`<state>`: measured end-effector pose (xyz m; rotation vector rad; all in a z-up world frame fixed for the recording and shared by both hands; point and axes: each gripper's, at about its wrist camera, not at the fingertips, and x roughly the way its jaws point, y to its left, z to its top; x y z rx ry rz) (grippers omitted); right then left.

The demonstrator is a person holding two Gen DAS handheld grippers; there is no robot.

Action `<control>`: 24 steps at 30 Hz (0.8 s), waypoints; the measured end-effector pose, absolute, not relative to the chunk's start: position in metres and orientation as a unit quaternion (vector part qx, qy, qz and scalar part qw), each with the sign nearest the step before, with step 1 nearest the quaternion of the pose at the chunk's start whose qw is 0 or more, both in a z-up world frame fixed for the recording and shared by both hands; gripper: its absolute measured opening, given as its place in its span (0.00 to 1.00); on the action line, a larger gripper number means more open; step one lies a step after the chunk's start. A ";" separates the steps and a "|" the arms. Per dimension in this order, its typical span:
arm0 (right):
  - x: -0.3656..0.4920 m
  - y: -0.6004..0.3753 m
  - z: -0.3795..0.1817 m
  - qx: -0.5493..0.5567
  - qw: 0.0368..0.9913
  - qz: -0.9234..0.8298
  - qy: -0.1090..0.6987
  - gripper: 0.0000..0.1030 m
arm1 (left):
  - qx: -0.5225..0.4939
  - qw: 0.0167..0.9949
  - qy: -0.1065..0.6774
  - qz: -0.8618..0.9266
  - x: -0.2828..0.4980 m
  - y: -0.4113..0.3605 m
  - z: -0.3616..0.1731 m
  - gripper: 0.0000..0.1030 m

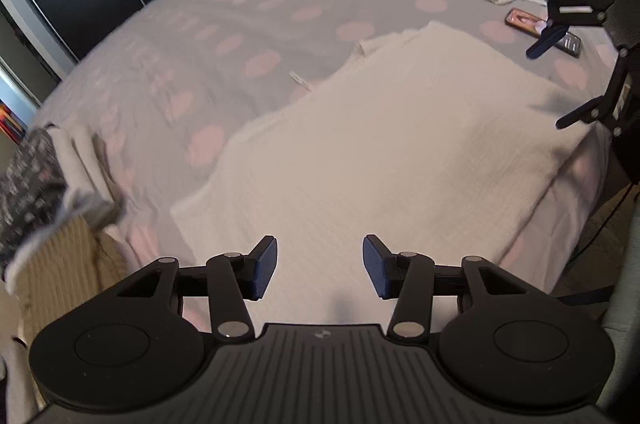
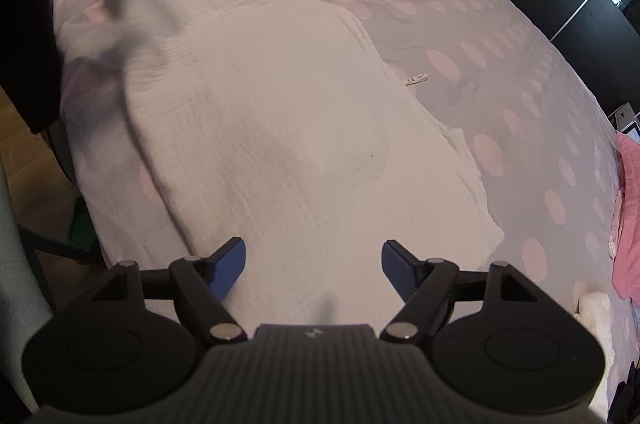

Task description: Fold clothes

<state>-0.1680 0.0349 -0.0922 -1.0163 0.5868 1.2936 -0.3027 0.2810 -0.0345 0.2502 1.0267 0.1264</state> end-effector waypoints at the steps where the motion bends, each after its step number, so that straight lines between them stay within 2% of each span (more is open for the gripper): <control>1: -0.164 0.039 -0.093 -0.444 0.644 0.566 0.260 0.75 | 0.120 0.864 0.485 0.065 -0.303 0.284 -0.032 0.46; 4: -0.148 0.048 -0.095 -0.420 0.660 0.553 0.286 0.75 | 0.122 0.869 0.472 0.081 -0.302 0.292 -0.025 0.51; 9: -0.116 0.056 -0.098 -0.350 0.689 0.525 0.357 0.75 | 0.099 0.868 0.467 0.134 -0.285 0.309 -0.035 0.51; 16: -0.088 0.068 -0.102 -0.315 0.708 0.495 0.392 0.77 | 0.053 0.870 0.456 0.179 -0.258 0.319 -0.059 0.57; 19: -0.058 0.067 -0.104 -0.256 0.719 0.479 0.434 0.81 | 0.029 0.868 0.447 0.215 -0.256 0.325 -0.073 0.57; 24: 0.000 0.050 -0.112 -0.148 0.748 0.415 0.497 0.81 | 0.026 0.866 0.444 0.228 -0.257 0.336 -0.086 0.58</control>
